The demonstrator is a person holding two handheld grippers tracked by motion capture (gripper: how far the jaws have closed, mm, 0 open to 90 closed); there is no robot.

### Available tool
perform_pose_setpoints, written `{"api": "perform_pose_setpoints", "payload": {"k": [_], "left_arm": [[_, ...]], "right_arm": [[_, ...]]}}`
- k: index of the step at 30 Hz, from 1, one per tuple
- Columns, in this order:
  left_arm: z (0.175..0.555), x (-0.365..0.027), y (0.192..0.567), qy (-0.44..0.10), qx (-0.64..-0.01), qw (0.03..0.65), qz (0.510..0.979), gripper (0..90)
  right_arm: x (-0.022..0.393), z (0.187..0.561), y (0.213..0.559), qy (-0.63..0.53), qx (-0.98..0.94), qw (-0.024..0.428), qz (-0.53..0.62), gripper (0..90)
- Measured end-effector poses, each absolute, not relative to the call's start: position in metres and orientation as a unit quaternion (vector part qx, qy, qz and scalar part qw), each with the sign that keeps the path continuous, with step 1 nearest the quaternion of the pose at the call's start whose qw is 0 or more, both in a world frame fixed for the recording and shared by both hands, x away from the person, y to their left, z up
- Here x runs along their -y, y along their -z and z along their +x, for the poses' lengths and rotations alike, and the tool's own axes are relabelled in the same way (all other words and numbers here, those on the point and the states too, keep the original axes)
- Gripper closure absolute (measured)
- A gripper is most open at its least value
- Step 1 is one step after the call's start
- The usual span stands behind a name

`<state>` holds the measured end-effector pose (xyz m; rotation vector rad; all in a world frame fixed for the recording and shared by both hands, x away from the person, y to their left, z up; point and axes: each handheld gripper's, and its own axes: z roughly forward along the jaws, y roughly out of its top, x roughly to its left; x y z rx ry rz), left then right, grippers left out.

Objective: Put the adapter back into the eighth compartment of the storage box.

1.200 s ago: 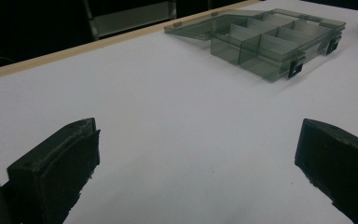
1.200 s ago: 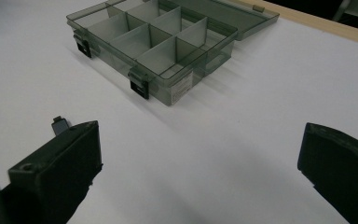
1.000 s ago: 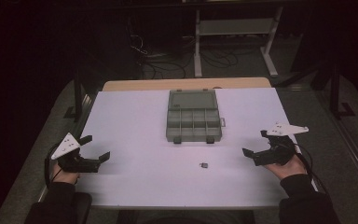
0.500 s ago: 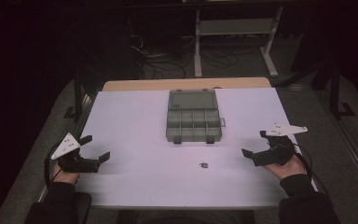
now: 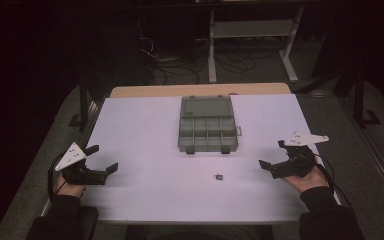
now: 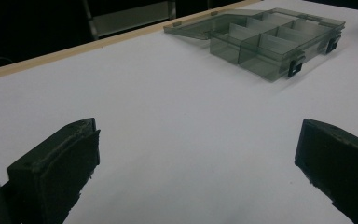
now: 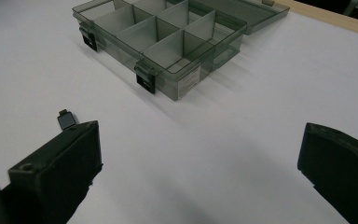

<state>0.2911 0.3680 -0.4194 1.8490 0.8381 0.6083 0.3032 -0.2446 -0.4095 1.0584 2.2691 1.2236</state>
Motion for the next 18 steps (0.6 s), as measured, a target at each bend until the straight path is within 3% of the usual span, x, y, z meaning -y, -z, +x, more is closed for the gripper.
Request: {"api": "perform_pose_setpoints", "payload": {"k": [18], "left_arm": [[0.2909, -0.3680, 0.4194, -0.251, -0.345, 0.488, 0.761, 0.0]], "right_arm": [[0.2393, 0.3044, 0.4082, -0.424, -0.809, 0.171, 0.369, 0.0]]}}
